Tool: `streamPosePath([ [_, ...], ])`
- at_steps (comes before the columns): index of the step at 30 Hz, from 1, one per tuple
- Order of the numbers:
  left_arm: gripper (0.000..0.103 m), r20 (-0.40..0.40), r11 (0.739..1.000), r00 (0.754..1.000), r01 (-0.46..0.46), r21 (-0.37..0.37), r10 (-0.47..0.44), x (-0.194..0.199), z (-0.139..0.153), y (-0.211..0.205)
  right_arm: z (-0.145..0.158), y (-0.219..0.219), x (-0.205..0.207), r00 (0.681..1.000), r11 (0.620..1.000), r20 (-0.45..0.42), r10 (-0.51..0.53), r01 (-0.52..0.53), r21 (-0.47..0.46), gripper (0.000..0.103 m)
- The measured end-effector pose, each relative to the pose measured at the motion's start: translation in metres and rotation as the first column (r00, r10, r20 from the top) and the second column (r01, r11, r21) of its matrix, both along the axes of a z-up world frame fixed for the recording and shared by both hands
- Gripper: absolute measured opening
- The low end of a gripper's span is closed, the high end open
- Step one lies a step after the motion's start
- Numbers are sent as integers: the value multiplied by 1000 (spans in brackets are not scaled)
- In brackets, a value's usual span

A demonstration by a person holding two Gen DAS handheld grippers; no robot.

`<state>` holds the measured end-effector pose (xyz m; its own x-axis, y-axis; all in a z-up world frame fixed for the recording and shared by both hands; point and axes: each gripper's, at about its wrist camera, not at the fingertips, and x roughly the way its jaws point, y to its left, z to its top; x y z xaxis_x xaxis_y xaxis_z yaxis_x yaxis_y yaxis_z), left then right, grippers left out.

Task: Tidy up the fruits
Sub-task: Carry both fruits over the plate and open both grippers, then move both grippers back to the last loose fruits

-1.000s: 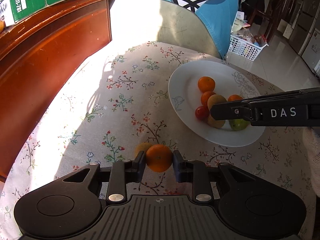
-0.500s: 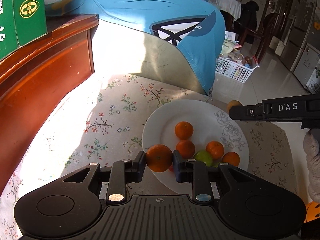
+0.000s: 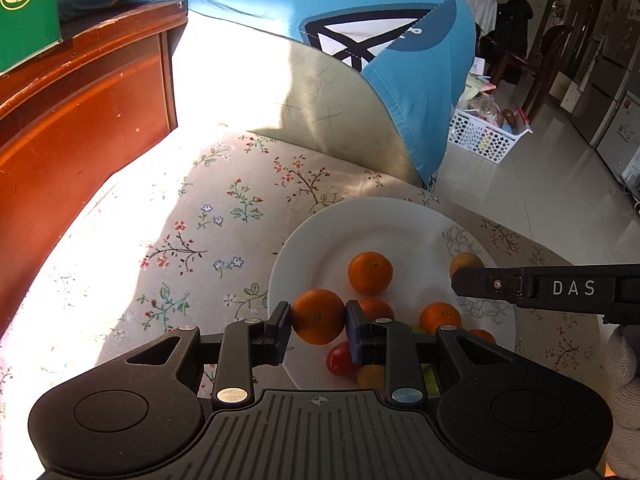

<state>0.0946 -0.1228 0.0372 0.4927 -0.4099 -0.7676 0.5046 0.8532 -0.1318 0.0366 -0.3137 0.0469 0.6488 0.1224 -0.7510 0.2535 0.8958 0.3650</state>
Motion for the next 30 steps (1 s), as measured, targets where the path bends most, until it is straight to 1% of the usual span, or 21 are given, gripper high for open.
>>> streamPosePath([
  [5,29,-7,1000,1000,-4,-9,4,1,0,-1,-4,-1,3,1000,999,-2,-14,14,33,26],
  [6,32,-9,1000,1000,-2,-14,2,1,1,-1,-3,0,3,1000,999,0,-16,16,36,26],
  [7,43,-10,1000,1000,-7,-16,7,1,3,-1,-2,0,2,1000,999,4,-17,17,40,26],
  [8,49,-5,1000,1000,-15,-20,15,0,5,-1,-1,0,1,1000,999,9,-16,16,44,26],
  [9,53,5,999,1000,-20,-25,20,-1,8,0,0,1,1,1000,999,13,-16,16,44,26],
  [11,55,11,999,1000,-20,-29,21,-2,12,1,4,2,0,1000,999,22,-17,16,39,26],
  [13,64,13,999,1000,-24,-37,25,-2,18,3,6,2,-1,999,999,28,-16,15,40,26],
  [15,66,22,999,999,-35,-30,35,-2,23,6,7,3,-2,999,999,31,-11,9,41,27],
  [19,66,28,999,999,-44,6,44,-5,27,10,9,10,-4,999,999,36,17,-18,27,29],
  [23,67,4,998,998,-66,7,66,-8,33,20,11,15,-7,999,999,38,39,-40,28,31],
  [30,67,0,995,995,-96,15,96,-18,42,42,14,30,-16,996,996,40,82,-83,29,32],
])
